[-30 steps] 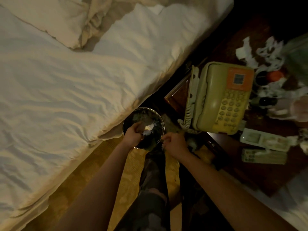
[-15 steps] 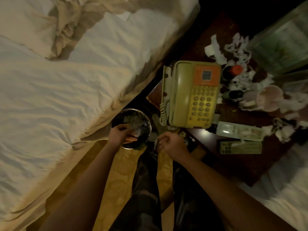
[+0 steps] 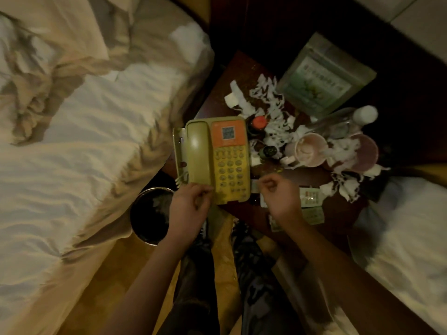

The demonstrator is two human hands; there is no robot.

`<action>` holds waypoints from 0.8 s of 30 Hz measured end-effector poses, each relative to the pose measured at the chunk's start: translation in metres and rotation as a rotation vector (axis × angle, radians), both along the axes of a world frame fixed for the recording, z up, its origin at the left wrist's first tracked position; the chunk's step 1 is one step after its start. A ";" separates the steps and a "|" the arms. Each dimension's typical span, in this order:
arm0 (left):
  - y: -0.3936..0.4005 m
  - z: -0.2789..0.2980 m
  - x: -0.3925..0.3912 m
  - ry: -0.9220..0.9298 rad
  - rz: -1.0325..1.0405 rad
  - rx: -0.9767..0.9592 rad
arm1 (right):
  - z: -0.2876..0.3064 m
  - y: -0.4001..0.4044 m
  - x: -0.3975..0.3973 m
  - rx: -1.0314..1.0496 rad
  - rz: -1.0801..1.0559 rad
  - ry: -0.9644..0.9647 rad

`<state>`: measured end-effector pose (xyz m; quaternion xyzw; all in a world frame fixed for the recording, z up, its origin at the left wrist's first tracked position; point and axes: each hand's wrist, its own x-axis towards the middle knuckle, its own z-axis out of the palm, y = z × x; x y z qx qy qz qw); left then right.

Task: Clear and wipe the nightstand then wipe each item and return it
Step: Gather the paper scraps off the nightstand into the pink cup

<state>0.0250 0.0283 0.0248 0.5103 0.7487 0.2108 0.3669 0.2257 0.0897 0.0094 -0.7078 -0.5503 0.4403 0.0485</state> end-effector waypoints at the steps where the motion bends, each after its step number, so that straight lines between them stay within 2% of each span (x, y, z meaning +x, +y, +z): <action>1: 0.007 -0.002 0.006 0.056 -0.061 0.037 | 0.000 0.005 0.005 0.022 0.006 -0.010; 6: 0.055 -0.012 0.041 0.450 -0.274 0.107 | 0.010 0.027 0.021 0.137 0.037 -0.081; 9: 0.083 -0.020 0.066 0.562 -0.428 -0.031 | 0.018 0.036 0.030 0.184 0.092 -0.030; 13: 0.105 -0.037 0.092 0.706 -0.517 -0.156 | 0.029 0.047 0.045 0.354 0.203 -0.005; 19: 0.118 -0.055 0.107 0.785 -0.505 -0.209 | 0.038 0.065 0.065 0.468 0.310 0.135; 24: 0.123 -0.061 0.108 0.784 -0.482 -0.183 | 0.037 0.065 0.071 0.455 0.320 0.190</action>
